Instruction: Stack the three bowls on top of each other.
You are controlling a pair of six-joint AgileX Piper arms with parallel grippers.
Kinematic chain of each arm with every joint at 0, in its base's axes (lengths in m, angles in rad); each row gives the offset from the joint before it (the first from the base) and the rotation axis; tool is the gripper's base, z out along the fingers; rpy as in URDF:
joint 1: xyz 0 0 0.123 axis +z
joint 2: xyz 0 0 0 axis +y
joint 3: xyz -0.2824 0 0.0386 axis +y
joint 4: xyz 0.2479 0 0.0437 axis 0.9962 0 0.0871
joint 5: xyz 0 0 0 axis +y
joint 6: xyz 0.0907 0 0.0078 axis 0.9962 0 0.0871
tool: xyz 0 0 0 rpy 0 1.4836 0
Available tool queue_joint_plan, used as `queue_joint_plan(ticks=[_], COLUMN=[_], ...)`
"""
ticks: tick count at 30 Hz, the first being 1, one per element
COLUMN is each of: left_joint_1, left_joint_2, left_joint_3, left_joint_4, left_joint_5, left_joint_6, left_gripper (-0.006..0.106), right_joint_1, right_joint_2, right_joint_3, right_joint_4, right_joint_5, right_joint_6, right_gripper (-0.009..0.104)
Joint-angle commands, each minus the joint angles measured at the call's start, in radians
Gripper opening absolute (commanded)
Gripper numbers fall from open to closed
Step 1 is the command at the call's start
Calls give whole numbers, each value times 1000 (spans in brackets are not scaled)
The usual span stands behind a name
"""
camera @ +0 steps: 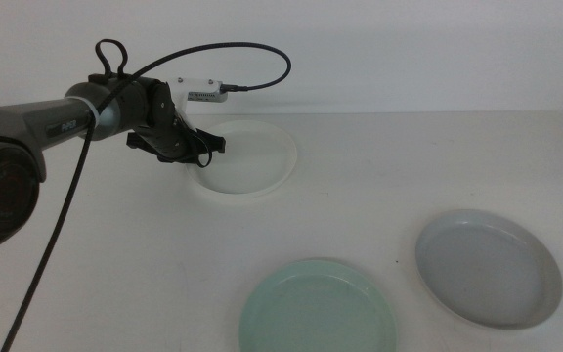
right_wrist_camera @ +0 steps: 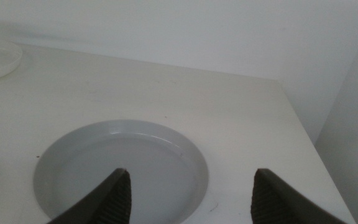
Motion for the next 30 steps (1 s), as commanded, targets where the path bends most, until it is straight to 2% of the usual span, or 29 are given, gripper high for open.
queue_joint_plan(ticks=[1,6,11,23,30], left_joint_1=[2,2,-5,-190,-340], left_joint_2=[-61,-134,-310,-764,-866], left_joint_3=[-32,-33,0,484,720], left_joint_4=[-6,-6,-22,-21,-90], left_joint_5=[-28,22,85,11,-100], left_joint_6=[-10,-11,-9,-2,-7], left_gripper=[0,0,0,0,0], right_joint_1=[-8,-8,-8,-8,-8], right_joint_2=[-8,-8,-8,-8,-8], right_joint_3=[-5,-5,-5,-5,-5], right_joint_4=[-3,-3,-3,-3,-3], right_joint_5=[-70,-70,-70,-70,-70], right_joint_6=[-4,-4,-4,-4,-4], right_gripper=[50,50,50,50,50])
